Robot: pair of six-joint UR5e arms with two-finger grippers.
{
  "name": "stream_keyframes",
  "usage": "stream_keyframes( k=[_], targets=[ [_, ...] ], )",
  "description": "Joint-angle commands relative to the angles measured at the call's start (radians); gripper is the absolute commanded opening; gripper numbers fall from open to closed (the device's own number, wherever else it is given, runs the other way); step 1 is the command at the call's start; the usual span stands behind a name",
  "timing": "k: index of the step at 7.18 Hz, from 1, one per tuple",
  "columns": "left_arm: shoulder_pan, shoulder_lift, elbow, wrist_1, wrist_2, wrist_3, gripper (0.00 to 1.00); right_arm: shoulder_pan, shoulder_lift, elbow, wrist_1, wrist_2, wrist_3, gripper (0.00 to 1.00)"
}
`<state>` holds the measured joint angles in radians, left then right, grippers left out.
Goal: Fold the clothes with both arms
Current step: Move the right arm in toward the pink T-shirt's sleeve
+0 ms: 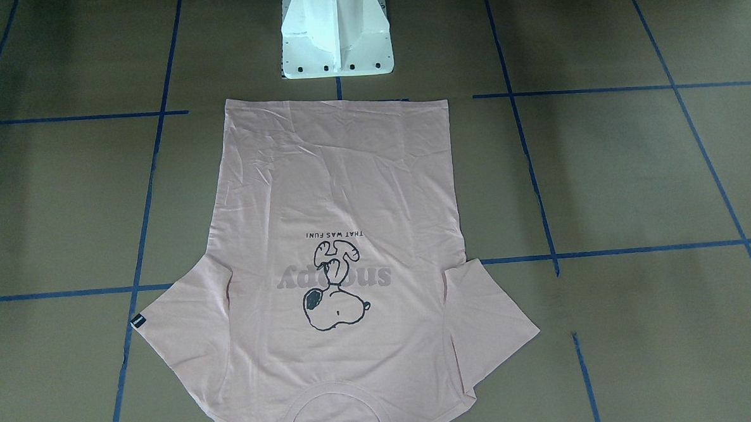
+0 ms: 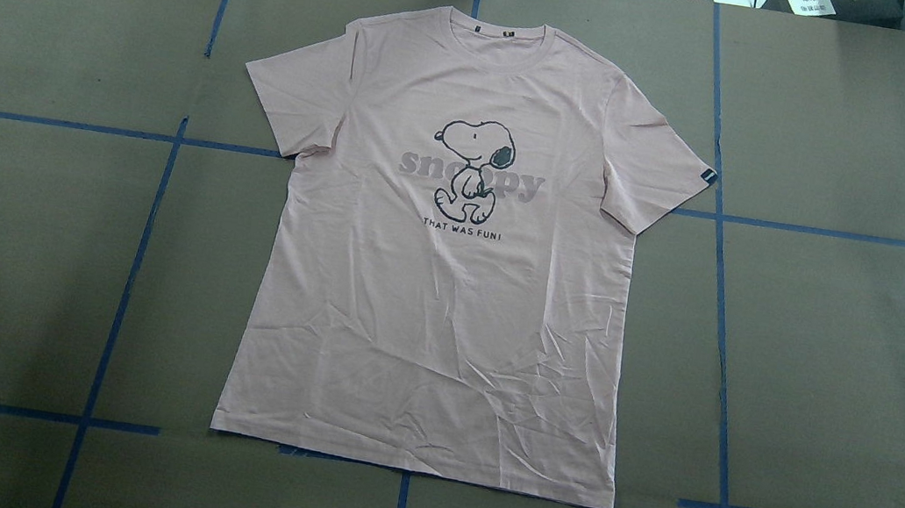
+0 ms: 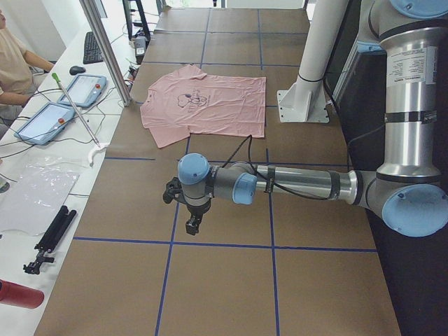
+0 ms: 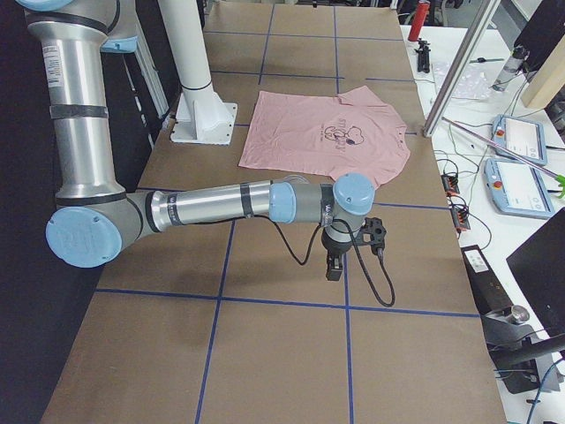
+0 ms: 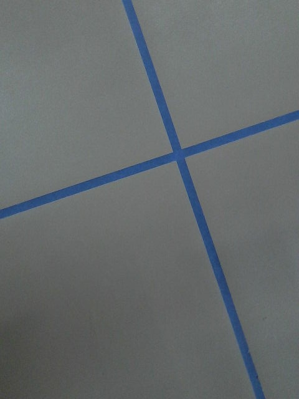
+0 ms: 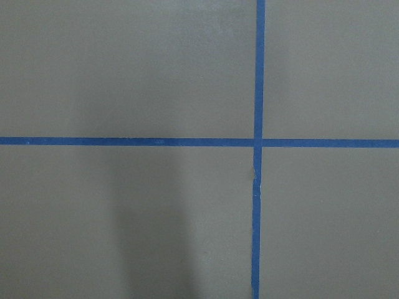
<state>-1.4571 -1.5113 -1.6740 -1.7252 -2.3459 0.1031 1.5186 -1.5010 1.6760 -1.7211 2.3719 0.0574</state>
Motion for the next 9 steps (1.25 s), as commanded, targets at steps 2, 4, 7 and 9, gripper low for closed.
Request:
stream_keyframes(
  k=[2,4,7,9],
  targets=[
    [-0.029,0.017,-0.05,-0.004,0.036,-0.002,1.0,0.0,0.001,-0.008,-0.002,0.006,0.01,1.0],
    [-0.026,0.06,-0.125,-0.002,0.037,-0.003,1.0,-0.003,-0.004,0.002,0.062,0.061,0.015,1.0],
    [-0.02,0.08,-0.116,-0.016,-0.025,0.003,1.0,-0.217,0.068,-0.046,0.298,0.049,0.287,1.0],
    [-0.019,0.083,-0.122,-0.017,-0.055,0.0,1.0,-0.358,0.221,-0.207,0.562,-0.052,0.715,0.94]
  ],
)
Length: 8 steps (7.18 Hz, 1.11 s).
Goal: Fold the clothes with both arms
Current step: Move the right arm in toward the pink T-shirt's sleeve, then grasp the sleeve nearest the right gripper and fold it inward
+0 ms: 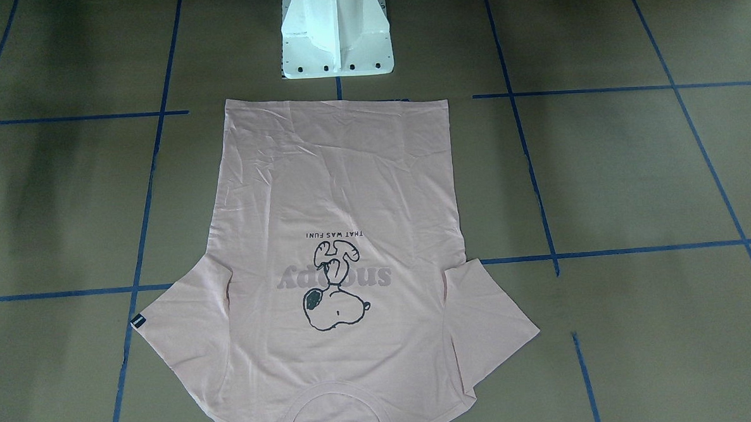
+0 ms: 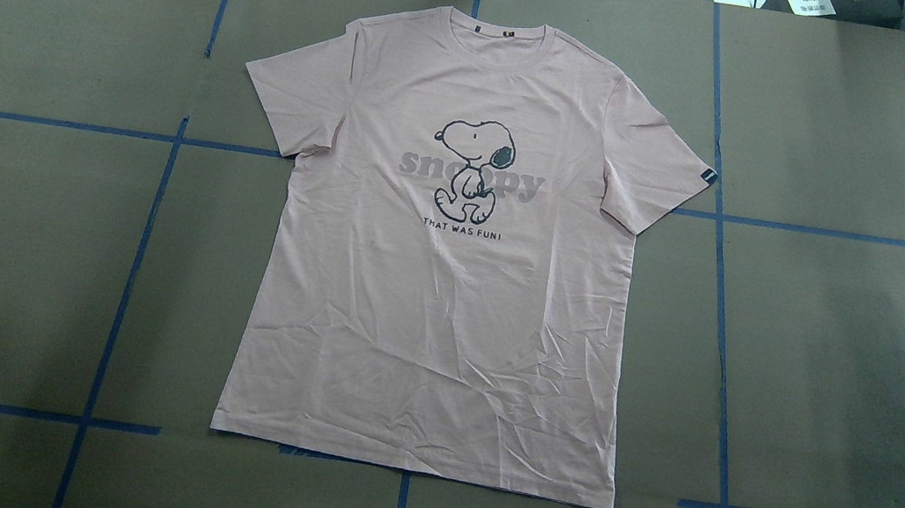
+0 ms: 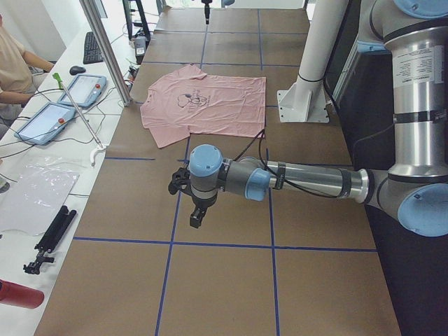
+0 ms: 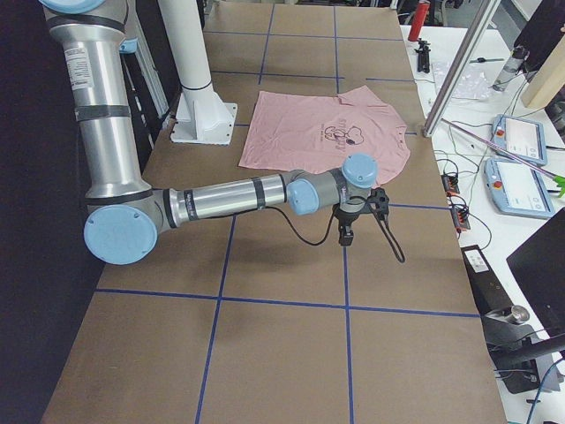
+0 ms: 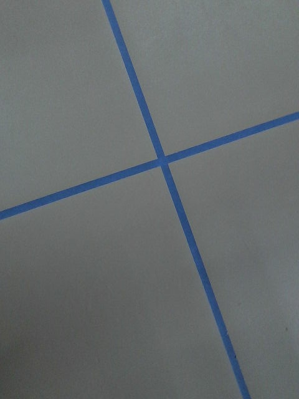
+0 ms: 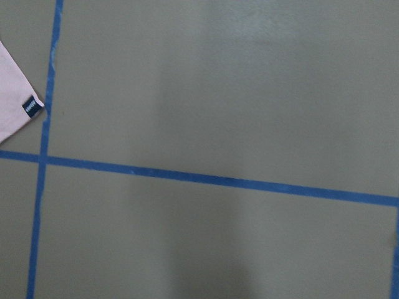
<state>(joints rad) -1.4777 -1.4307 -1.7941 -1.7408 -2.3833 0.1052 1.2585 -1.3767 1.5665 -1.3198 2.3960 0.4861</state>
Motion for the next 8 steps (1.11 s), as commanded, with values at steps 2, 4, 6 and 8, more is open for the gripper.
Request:
stream_keyframes(
  k=[2,4,6,8],
  targets=[
    [0.004,0.001,-0.005,-0.002,-0.022,-0.002,1.0,-0.261,0.211,-0.173,0.339,-0.313,0.71,0.94],
    [0.007,0.001,-0.007,-0.002,-0.022,-0.002,1.0,-0.326,0.251,-0.218,0.344,-0.417,0.773,0.87],
    [0.008,0.001,-0.005,-0.002,-0.022,-0.002,1.0,-0.364,0.254,-0.229,0.344,-0.481,0.786,0.85],
    [0.03,-0.004,-0.007,-0.002,-0.022,-0.002,1.0,-0.381,0.263,-0.261,0.346,-0.52,0.786,0.81]
  ],
)
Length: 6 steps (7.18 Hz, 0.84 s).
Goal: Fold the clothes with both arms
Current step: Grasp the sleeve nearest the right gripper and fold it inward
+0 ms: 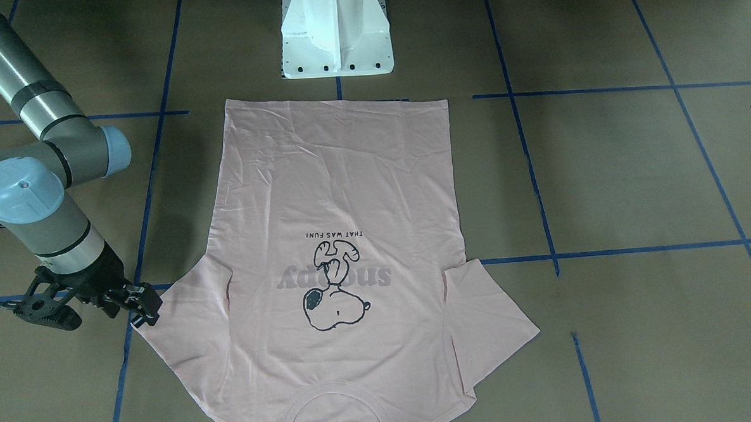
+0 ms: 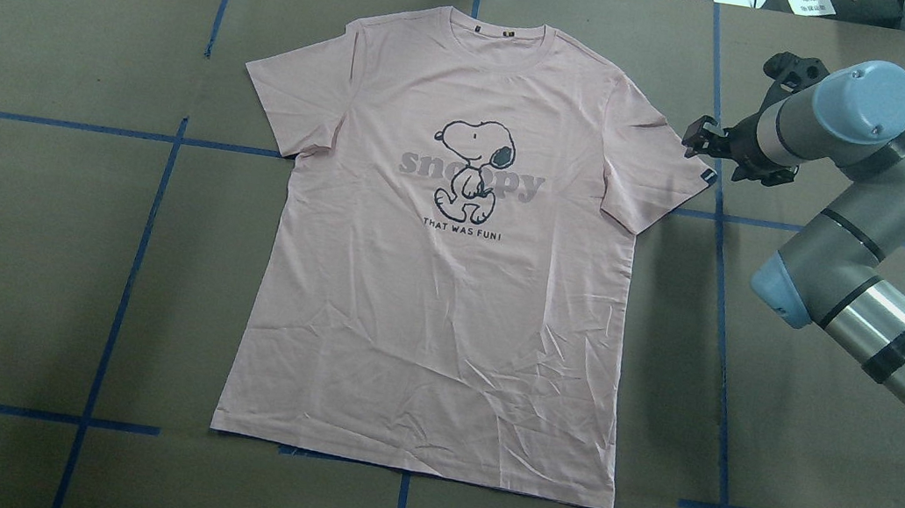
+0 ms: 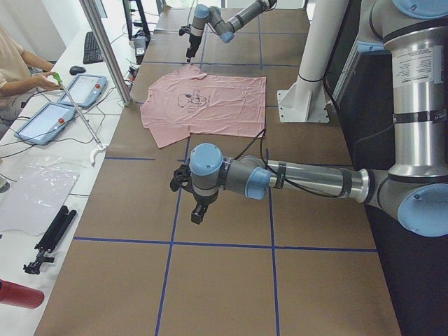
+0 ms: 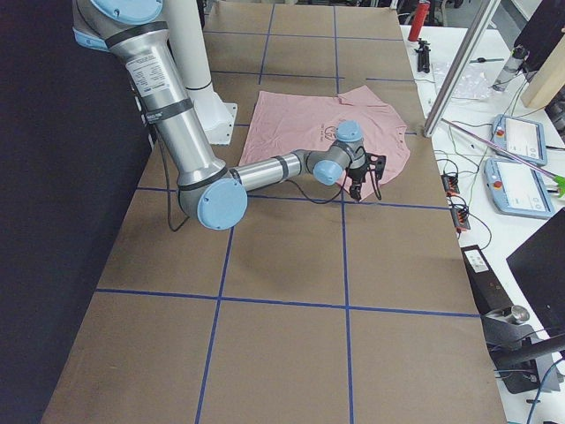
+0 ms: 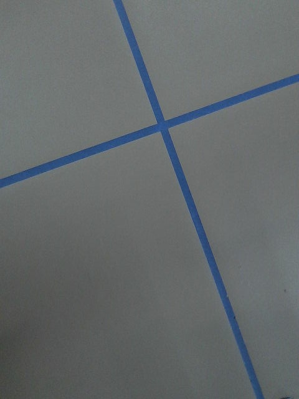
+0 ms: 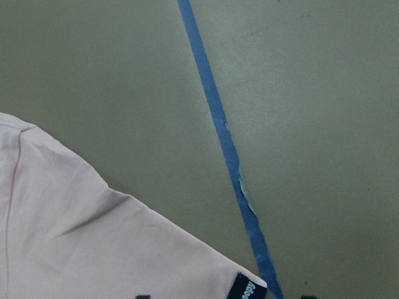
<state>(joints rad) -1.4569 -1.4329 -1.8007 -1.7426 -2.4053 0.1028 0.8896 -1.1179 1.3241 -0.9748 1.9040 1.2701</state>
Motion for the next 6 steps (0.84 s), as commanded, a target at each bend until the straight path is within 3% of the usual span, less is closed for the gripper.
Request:
stream_keyframes(
  k=[1,2,3,5,6],
  targets=[
    [0.007,-0.001,-0.002,0.0,0.0,0.0,1.0,-0.012,0.006,-0.029,-0.001,-0.029,0.002,0.79],
    [0.009,-0.001,-0.002,0.0,0.0,0.0,1.0,-0.015,0.019,-0.054,-0.001,-0.029,0.002,0.78],
    [0.009,-0.001,-0.002,0.0,0.0,0.0,1.0,-0.017,0.024,-0.063,-0.001,-0.031,0.003,0.68],
    [0.007,-0.001,-0.002,0.0,0.0,0.002,1.0,-0.018,0.027,-0.071,-0.001,-0.03,0.005,0.04],
    [0.009,-0.001,-0.003,0.0,0.0,0.0,1.0,-0.018,0.027,-0.071,-0.001,-0.028,0.005,0.0]
  ],
)
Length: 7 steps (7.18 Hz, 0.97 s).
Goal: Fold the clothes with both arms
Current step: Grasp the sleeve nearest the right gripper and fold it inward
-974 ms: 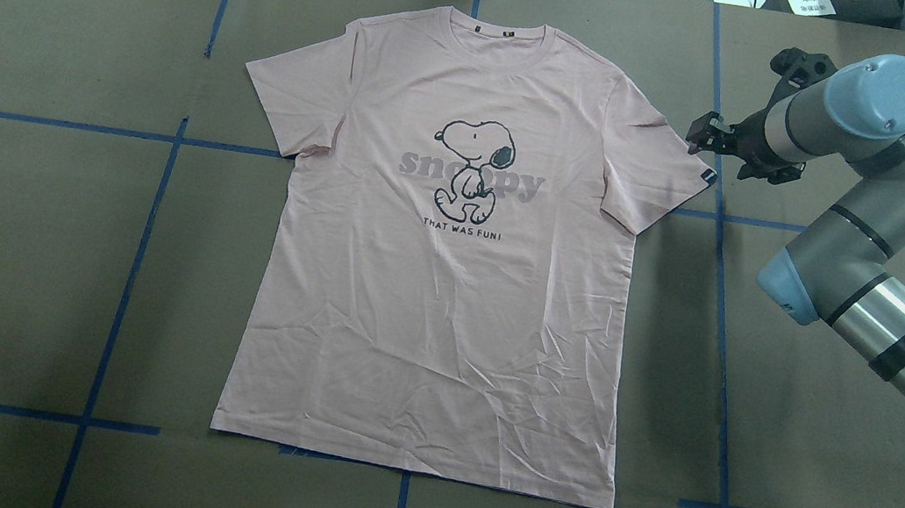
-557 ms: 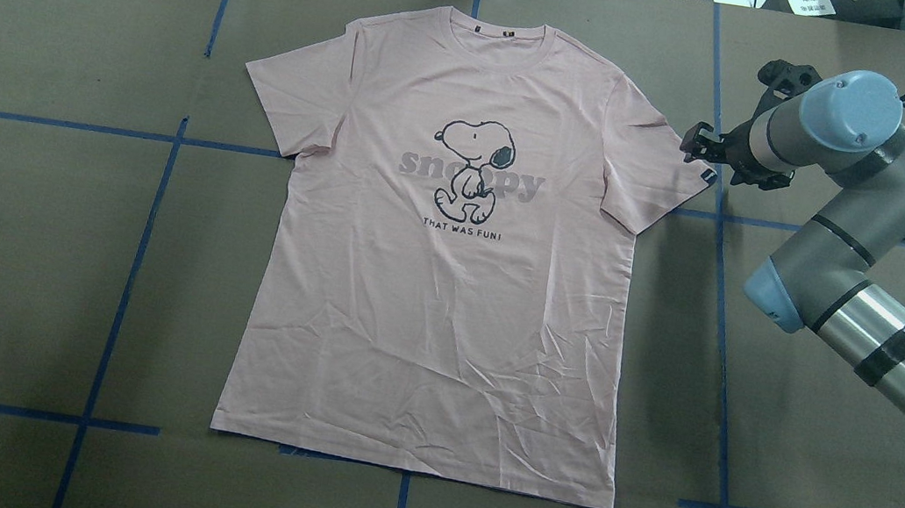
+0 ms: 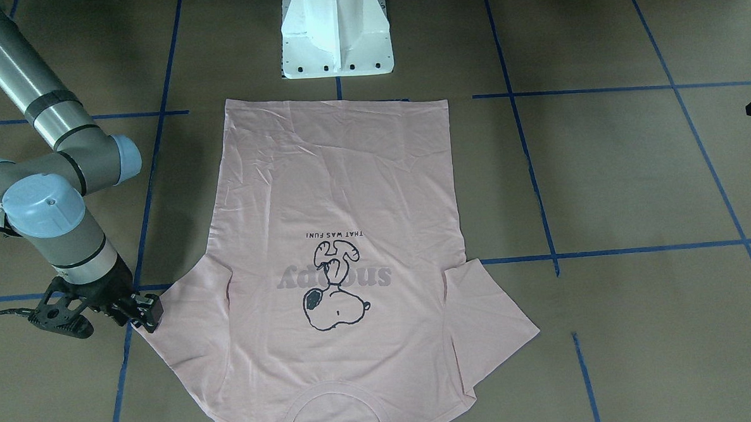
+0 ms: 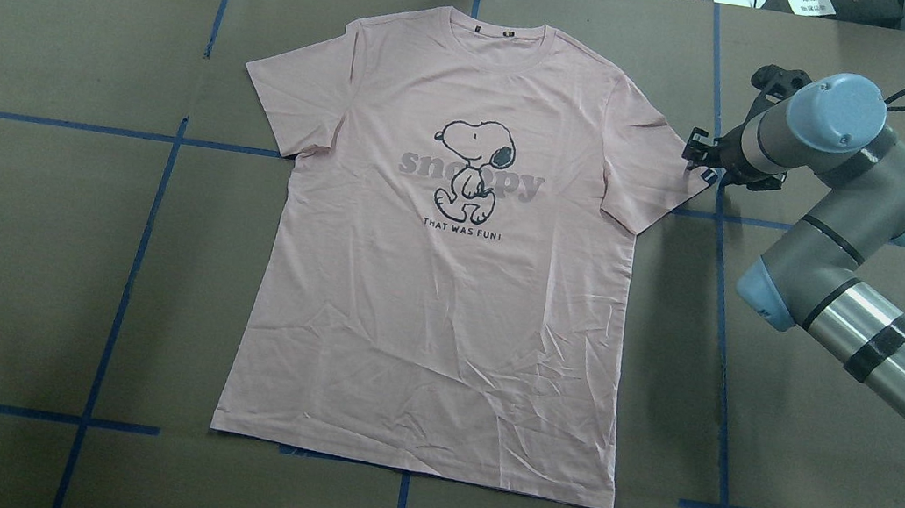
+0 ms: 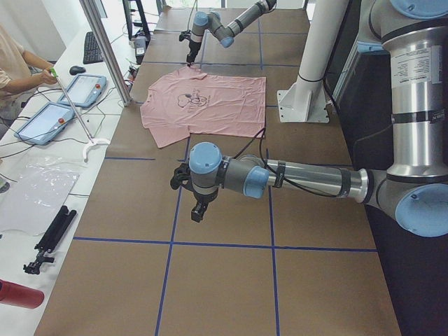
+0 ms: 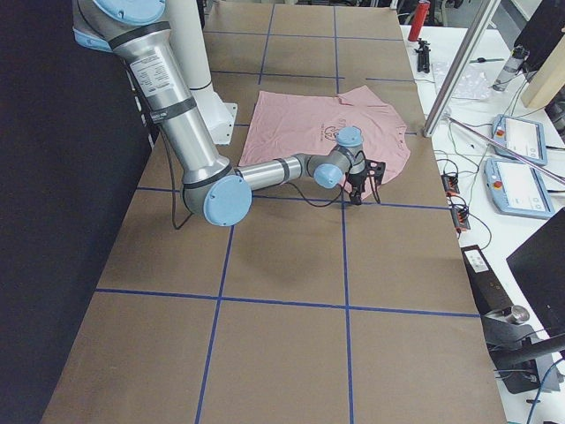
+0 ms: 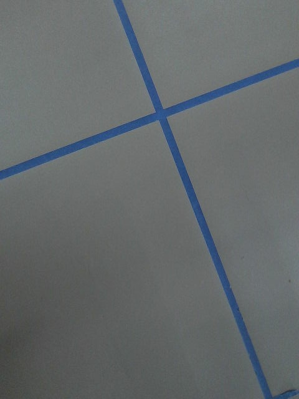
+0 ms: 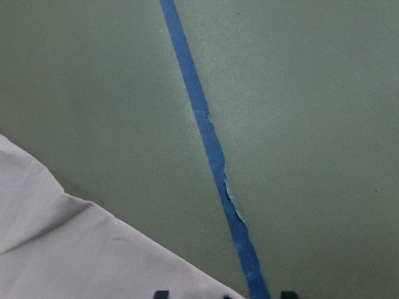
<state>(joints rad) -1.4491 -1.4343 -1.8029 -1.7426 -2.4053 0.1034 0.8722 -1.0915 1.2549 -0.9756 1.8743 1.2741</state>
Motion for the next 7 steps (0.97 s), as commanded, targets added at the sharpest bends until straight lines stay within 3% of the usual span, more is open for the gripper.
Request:
stream_keyframes(
  k=[1,5,7],
  targets=[
    [0.001,0.0,-0.001,0.0,0.0,-0.001,1.0,-0.001,0.001,0.003,0.003,0.005,-0.002,0.0],
    [0.001,0.003,-0.01,0.002,0.0,-0.002,1.0,-0.065,0.074,0.041,0.022,0.014,0.033,0.0],
    [0.001,0.002,-0.015,0.0,-0.002,-0.002,1.0,-0.093,0.229,-0.081,0.012,-0.015,0.172,0.0]
  ],
)
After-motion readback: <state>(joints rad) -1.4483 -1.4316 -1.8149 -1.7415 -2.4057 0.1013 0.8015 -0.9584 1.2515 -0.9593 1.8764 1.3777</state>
